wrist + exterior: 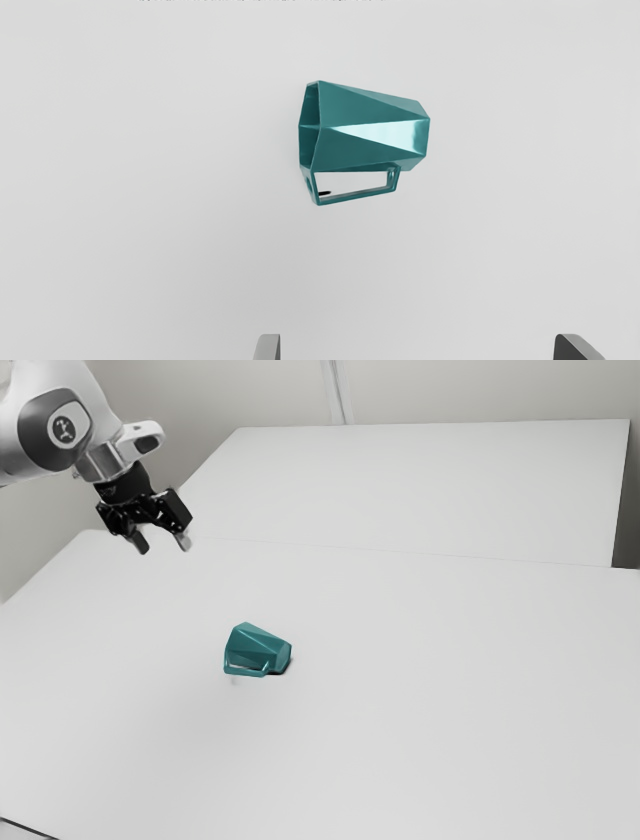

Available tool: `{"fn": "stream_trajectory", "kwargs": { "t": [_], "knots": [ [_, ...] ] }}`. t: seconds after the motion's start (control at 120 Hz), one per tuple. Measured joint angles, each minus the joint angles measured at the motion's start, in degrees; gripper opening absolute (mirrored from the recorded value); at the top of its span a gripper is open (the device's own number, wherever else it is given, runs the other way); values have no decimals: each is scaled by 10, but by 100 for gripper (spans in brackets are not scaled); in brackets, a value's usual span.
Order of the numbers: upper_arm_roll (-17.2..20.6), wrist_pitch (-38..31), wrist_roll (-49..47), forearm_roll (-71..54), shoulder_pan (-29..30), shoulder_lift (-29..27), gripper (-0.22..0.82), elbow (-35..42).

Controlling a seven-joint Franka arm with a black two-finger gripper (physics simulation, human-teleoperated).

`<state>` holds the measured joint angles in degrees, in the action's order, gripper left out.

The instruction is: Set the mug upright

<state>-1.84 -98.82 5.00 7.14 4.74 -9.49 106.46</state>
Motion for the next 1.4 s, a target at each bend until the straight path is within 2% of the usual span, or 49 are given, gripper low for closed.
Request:
{"fn": "stream_trajectory", "kwargs": {
  "t": [0.275,0.6,0.767,1.008,1.4],
  "knots": [
    [-3,-141,102,147,47,-18,60,135],
    [-5,-246,278,308,93,15,60,201],
    [-5,-268,367,402,114,42,60,229],
    [-5,-279,467,451,134,84,60,231],
    [-5,-258,539,509,130,143,60,223]
  ]
}}
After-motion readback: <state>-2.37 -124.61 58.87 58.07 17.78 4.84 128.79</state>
